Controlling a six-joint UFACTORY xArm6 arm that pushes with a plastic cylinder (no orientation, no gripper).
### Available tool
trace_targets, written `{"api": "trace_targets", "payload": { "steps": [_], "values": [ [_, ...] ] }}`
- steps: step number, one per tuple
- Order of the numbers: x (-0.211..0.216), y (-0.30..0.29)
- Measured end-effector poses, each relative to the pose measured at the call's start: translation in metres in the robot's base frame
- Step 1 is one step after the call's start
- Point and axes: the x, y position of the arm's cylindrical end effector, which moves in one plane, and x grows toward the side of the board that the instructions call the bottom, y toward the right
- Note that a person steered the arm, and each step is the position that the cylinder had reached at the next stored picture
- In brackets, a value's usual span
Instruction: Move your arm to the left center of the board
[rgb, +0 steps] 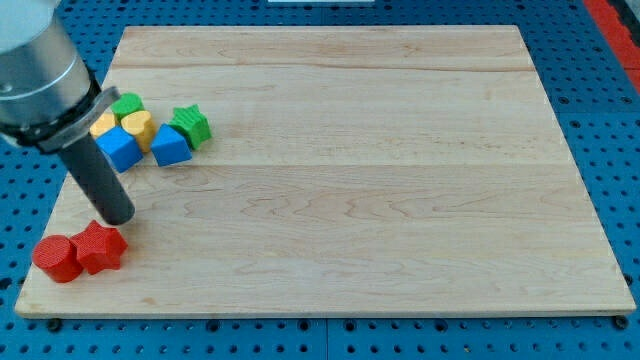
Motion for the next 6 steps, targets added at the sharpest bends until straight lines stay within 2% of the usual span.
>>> {"api": "trace_targets", "payload": {
  "steps": [1, 3, 4, 5, 6],
  "values": [
    [-0.025, -0.006],
    [-0.025, -0.087],
    [-0.028, -0.088],
    [-0.049, -0.087],
    [-0.097, -0.087]
  ]
}}
